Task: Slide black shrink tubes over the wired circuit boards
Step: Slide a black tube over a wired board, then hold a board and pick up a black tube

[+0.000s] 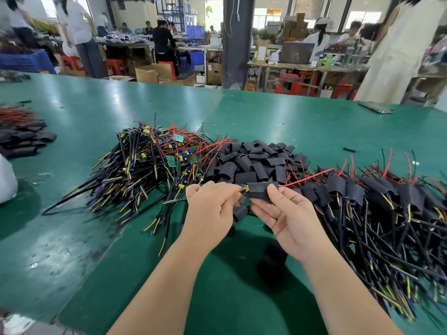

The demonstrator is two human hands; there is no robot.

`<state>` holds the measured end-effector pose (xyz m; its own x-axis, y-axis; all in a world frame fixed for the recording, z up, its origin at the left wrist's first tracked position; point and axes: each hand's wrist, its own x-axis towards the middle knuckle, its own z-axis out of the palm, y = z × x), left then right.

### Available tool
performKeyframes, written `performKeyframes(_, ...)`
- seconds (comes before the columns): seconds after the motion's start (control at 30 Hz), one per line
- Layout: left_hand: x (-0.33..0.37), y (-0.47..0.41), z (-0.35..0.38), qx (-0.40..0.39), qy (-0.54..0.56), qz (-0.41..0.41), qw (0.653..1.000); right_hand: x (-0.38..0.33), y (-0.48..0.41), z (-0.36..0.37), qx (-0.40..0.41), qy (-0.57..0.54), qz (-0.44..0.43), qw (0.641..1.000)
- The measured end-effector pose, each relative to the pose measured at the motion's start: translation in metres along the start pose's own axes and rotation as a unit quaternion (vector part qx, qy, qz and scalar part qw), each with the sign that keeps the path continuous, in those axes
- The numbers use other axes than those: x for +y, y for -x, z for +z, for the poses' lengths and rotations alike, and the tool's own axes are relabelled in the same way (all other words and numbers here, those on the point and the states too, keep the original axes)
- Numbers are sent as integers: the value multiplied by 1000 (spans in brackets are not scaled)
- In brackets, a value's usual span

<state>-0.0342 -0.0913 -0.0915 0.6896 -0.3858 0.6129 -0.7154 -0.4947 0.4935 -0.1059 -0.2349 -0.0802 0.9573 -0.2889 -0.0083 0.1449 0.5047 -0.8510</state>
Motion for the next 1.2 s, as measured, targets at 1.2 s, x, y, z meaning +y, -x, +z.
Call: performKeyframes(1.2, -60, -6, -9, -51, -263, -315, 911, -74, 12, -47, 380, 476, -327, 723)
